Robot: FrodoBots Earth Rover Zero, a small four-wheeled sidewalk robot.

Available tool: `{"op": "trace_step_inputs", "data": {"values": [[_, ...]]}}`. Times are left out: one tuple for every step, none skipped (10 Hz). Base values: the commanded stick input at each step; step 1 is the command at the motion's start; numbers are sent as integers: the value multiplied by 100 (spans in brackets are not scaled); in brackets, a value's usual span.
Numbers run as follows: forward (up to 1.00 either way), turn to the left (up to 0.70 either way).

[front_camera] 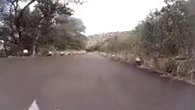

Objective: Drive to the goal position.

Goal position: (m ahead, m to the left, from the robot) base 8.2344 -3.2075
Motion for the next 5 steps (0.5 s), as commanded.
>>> {"op": "trace_step_inputs", "data": {"values": [[50, 0], [50, 0], [50, 0], [50, 0], [50, 0]]}}
